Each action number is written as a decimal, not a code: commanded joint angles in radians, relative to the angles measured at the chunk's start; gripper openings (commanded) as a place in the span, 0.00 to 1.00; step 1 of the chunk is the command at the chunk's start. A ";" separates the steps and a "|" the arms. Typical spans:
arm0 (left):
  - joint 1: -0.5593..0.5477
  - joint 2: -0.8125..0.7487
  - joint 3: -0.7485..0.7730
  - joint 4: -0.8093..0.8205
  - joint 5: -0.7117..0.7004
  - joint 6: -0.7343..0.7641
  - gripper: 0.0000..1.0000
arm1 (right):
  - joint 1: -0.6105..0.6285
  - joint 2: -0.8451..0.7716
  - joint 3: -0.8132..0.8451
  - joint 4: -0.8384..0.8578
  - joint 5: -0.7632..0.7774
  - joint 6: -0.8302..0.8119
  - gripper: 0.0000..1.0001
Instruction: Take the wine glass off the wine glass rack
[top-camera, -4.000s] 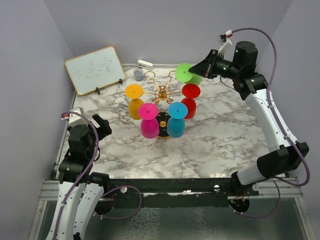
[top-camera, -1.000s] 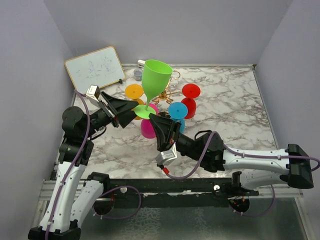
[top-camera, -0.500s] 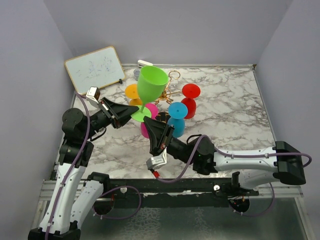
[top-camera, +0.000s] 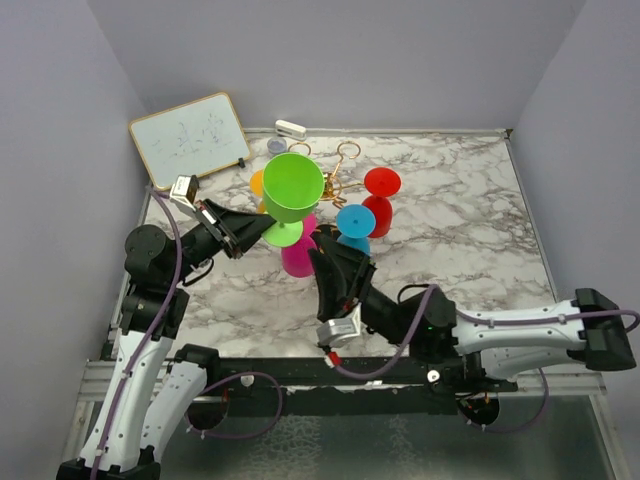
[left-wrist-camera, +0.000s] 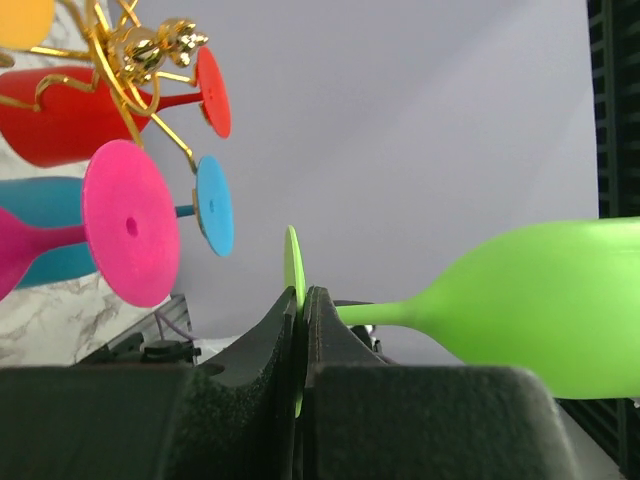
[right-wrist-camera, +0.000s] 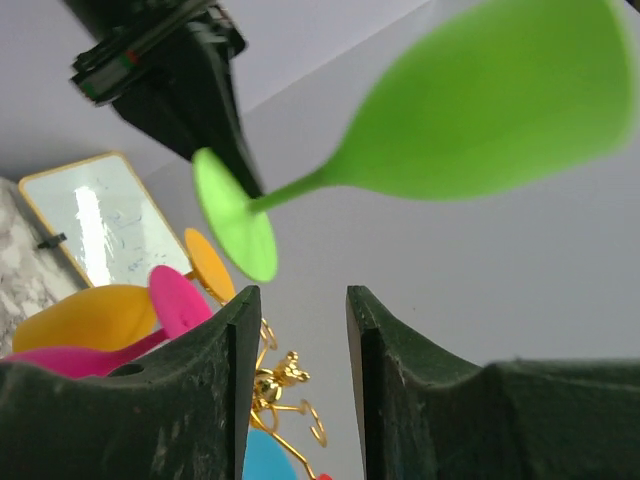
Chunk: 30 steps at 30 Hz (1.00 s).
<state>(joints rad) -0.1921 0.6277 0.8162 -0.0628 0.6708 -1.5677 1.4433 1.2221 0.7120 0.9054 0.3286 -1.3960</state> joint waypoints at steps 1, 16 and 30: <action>-0.003 -0.028 0.003 0.127 -0.078 0.058 0.00 | 0.071 -0.212 0.007 -0.202 0.174 0.182 0.41; -0.003 -0.209 0.036 -0.121 -0.289 0.463 0.00 | 0.035 -0.158 0.629 -1.092 0.608 0.882 0.33; -0.001 -0.290 0.210 -0.484 -0.475 0.741 0.00 | -0.285 0.320 1.613 -1.954 -0.079 1.493 0.23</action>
<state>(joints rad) -0.1921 0.3504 0.9432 -0.4355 0.2928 -0.9653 1.1584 1.4666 2.1754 -0.7124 0.5945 -0.1211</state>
